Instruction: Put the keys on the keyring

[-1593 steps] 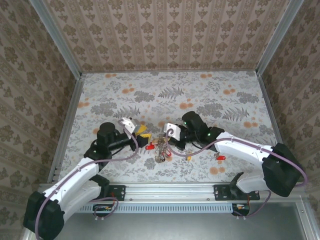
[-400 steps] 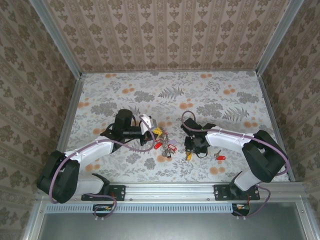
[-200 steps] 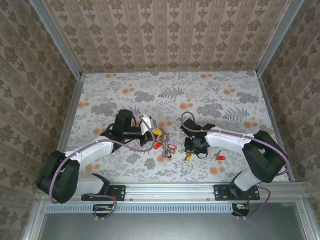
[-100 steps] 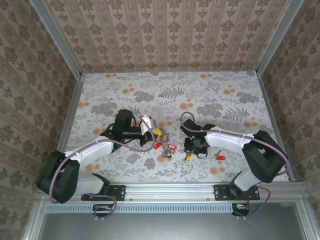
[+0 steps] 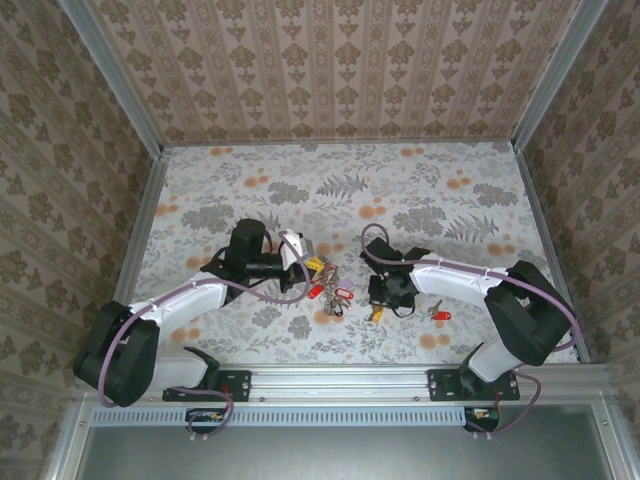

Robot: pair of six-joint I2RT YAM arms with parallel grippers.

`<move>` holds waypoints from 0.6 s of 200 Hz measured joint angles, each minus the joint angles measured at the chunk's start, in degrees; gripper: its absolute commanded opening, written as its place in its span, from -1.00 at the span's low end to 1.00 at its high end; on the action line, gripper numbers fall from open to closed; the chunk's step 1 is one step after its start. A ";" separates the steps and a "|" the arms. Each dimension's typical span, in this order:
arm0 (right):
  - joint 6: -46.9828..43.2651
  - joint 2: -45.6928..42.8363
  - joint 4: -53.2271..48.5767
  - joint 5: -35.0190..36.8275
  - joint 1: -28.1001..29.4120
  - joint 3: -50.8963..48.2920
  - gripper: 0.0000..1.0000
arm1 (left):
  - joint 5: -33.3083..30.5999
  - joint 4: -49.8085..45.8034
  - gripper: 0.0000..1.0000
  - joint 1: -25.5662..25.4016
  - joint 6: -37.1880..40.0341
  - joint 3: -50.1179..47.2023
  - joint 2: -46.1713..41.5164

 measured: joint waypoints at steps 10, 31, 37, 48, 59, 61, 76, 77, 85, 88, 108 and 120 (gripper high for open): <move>0.00 0.00 0.00 0.00 0.02 0.00 -0.70 | 0.00 0.00 -1.00 0.00 0.00 0.00 0.00; 0.00 0.00 0.00 0.00 0.04 0.00 -0.71 | 0.00 0.00 -1.00 0.00 0.00 0.00 0.00; 0.00 0.00 0.00 0.00 0.04 0.00 -0.71 | 0.00 0.00 -1.00 0.00 0.00 0.00 0.00; 0.00 0.00 0.02 0.00 0.11 0.00 -0.71 | 0.00 0.00 -1.00 0.00 0.00 0.00 0.00; 0.00 0.00 0.00 0.00 0.20 0.00 -0.72 | 0.02 -0.02 -1.00 0.00 0.00 0.00 0.00; 0.00 0.00 0.00 0.00 0.24 0.00 -0.72 | 0.02 0.00 -1.00 0.00 0.00 0.00 0.00; 0.00 0.00 0.00 0.00 0.35 0.00 -0.70 | 0.04 -0.02 -1.00 0.00 0.00 0.00 0.00; 0.00 0.00 0.00 0.00 0.35 0.00 -0.70 | 0.04 -0.02 -1.00 0.00 0.00 0.00 0.00; 0.02 0.00 0.00 0.00 0.35 0.00 -0.70 | 0.13 -0.04 -1.00 0.00 0.00 0.00 0.00; 0.00 0.00 0.00 0.00 0.35 0.00 -0.70 | 0.17 -0.04 -1.00 0.00 0.00 0.00 0.00; 0.02 0.00 0.00 0.00 0.37 0.00 -0.71 | 0.31 -0.15 -1.00 0.00 0.00 0.00 0.00; 0.02 0.00 -0.02 0.00 0.37 0.00 -0.73 | 0.42 -0.20 -1.00 0.00 0.00 0.00 0.00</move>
